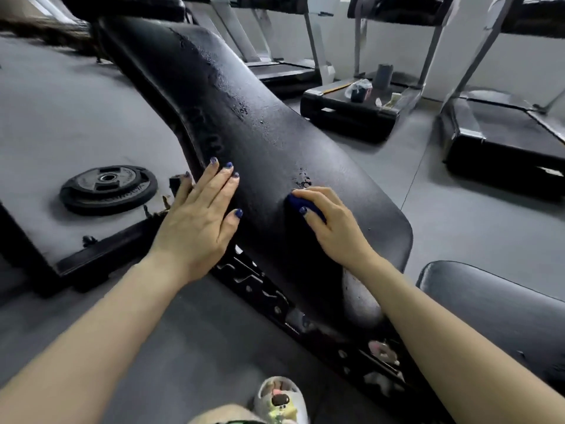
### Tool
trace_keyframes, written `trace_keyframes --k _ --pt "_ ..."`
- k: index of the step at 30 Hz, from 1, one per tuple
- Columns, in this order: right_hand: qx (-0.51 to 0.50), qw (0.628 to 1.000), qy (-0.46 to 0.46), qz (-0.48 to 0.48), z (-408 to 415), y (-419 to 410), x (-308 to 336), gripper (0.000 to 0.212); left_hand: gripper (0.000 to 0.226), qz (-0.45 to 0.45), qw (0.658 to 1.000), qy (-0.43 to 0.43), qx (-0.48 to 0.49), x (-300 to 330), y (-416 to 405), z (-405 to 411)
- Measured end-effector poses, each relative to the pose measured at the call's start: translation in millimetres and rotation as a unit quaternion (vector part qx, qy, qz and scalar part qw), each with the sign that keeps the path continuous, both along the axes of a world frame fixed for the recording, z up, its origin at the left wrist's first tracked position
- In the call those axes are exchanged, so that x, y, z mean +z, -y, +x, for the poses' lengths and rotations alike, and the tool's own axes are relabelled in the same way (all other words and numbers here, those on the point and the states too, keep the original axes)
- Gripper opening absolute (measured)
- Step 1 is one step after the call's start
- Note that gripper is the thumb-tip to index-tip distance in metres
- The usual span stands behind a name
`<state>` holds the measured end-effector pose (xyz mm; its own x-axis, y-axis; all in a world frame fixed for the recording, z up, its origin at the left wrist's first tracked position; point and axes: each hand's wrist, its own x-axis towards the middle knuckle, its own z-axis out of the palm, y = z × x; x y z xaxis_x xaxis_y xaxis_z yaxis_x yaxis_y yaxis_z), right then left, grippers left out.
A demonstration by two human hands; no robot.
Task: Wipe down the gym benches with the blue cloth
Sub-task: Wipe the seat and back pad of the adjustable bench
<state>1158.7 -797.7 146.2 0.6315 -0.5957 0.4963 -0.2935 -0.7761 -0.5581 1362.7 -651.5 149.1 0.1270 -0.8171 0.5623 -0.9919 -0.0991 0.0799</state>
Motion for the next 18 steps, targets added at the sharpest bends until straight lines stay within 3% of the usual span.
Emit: trace_keyframes --k 5,13,18 --pt "-0.035 0.999 0.032 0.006 11 -23 -11 0.034 0.065 0.042 0.998 0.006 0.034 -13 -11 -44" --pt "0.121 0.985 -0.071 -0.1 -85 -58 -50 0.044 0.06 0.142 0.985 0.007 0.096 7 -15 -55" --pt "0.146 0.981 -0.067 -0.108 -73 -51 -41 0.044 0.07 0.115 0.991 0.006 0.073 -3 -15 -47"
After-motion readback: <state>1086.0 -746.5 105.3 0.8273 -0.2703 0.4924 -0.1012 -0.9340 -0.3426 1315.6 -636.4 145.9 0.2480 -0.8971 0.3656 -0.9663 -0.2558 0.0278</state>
